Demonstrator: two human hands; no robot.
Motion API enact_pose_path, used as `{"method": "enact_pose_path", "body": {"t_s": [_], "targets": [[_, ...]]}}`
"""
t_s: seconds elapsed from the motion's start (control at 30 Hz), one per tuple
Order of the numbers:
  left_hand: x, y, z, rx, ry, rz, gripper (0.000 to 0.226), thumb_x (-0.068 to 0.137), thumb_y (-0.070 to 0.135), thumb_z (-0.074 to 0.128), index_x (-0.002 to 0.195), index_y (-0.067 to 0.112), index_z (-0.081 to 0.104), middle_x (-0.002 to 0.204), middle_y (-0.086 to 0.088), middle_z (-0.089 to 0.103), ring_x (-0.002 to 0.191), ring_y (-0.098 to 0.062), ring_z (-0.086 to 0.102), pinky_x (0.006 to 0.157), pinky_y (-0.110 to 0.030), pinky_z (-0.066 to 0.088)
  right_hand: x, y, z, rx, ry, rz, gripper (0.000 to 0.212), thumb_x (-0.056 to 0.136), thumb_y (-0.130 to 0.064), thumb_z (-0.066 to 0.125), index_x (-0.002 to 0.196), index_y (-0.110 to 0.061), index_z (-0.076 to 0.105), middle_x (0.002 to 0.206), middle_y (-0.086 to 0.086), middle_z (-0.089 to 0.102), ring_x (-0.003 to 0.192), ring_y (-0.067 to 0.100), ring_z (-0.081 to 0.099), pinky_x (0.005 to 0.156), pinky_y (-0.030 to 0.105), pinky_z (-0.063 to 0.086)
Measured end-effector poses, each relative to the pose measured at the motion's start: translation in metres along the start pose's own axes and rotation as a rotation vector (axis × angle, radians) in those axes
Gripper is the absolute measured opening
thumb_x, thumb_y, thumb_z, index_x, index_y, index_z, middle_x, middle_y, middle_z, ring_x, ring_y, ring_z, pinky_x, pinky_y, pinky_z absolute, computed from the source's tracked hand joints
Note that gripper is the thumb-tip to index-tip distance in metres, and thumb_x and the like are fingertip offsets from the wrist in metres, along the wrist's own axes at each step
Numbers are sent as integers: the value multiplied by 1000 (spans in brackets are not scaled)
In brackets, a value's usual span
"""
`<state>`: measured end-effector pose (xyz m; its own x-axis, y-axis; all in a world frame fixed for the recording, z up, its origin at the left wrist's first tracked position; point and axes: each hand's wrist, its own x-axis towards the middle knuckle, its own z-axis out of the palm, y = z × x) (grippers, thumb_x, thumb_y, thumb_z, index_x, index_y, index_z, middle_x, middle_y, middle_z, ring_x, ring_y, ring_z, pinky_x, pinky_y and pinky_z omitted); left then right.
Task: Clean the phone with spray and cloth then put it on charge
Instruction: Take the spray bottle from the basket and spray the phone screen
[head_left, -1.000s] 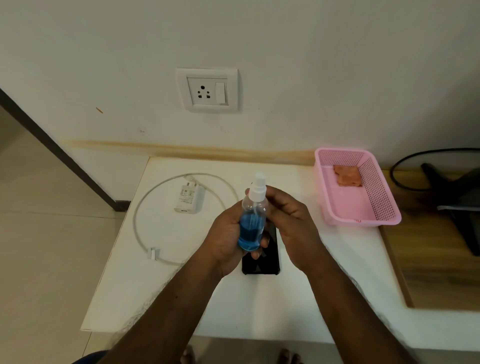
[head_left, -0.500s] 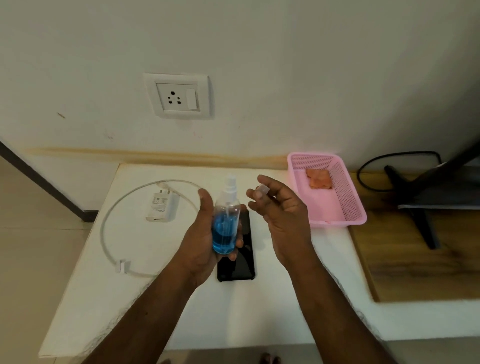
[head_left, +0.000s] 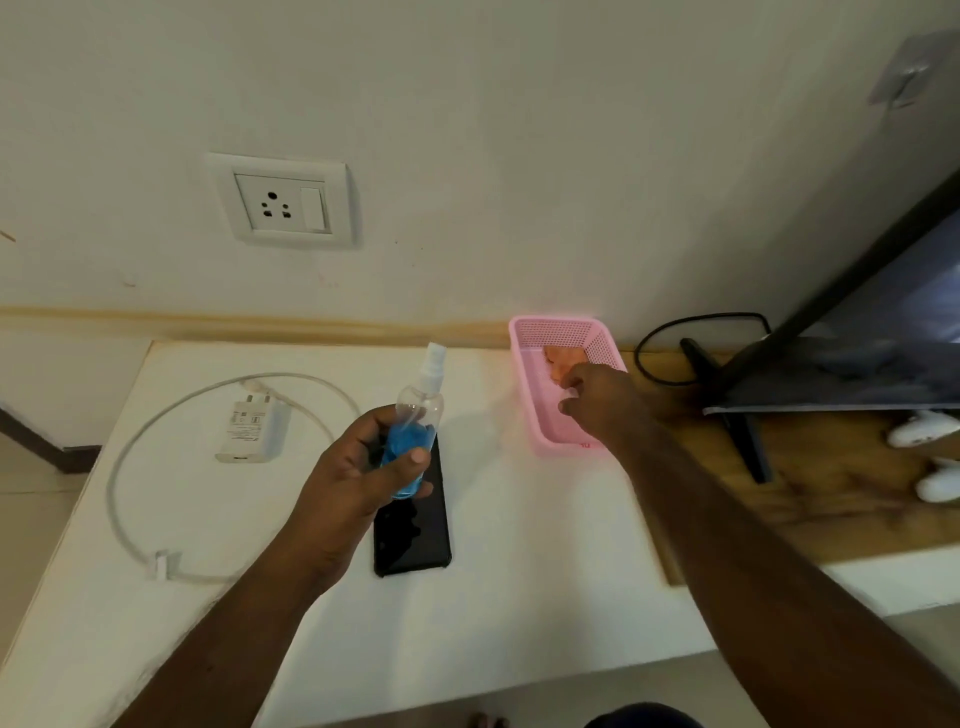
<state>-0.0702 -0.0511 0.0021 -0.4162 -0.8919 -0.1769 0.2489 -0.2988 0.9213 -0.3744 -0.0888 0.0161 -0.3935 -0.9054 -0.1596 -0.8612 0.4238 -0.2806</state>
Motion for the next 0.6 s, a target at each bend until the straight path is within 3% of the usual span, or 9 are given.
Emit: {"method": "enact_pose_path", "body": {"t_s": [0.1,0.2,0.27,0.33,0.43,0.5,0.6], "targets": [[3,-2,-1,48,38,-4,54,70,27,88,120,26,67,108,3,72,92,-17,69,87,-40,59,14,0,15,-50,-71,59,33,94,-21,63,127,-18,62,125,6,64,103,29,62,95,37,51],[5,-6,-1,51,38,13,46,71,24,88,113,32,70,108,4,73,95,-17,69,88,-38,60,19,1,27,4,-40,110,34,99,-29,54,131,-19,58,127,5,63,105,29,62,96,40,49],[6,-7,-1,60,30,23,44,71,23,89,109,36,71,107,5,73,96,-15,69,87,-36,60,19,4,29,11,-24,93,41,94,-24,62,134,-21,55,128,5,62,106,31,62,96,41,50],[6,-7,-2,70,29,36,44,70,25,88,109,36,71,105,6,73,95,-13,68,86,-35,60,15,6,23,7,42,40,51,87,-21,70,135,-21,54,127,6,63,106,32,62,93,42,52],[6,-5,-4,72,44,47,46,67,34,81,112,35,70,107,8,73,98,-12,68,84,-33,60,-5,8,11,-9,183,-48,37,88,-39,66,121,-23,62,115,-1,68,94,18,63,78,31,54],[7,-5,-5,80,50,55,52,65,38,81,115,34,68,108,9,73,100,-12,68,83,-31,60,-27,10,9,-26,119,-142,39,86,-57,60,112,-27,66,105,-9,70,83,7,58,67,22,44],[6,-7,-5,105,50,64,52,66,39,80,116,35,68,109,9,73,102,-14,69,80,-28,60,-57,13,14,-48,-64,-200,50,78,-61,67,117,-32,65,112,-15,65,96,9,57,80,27,45]]}}
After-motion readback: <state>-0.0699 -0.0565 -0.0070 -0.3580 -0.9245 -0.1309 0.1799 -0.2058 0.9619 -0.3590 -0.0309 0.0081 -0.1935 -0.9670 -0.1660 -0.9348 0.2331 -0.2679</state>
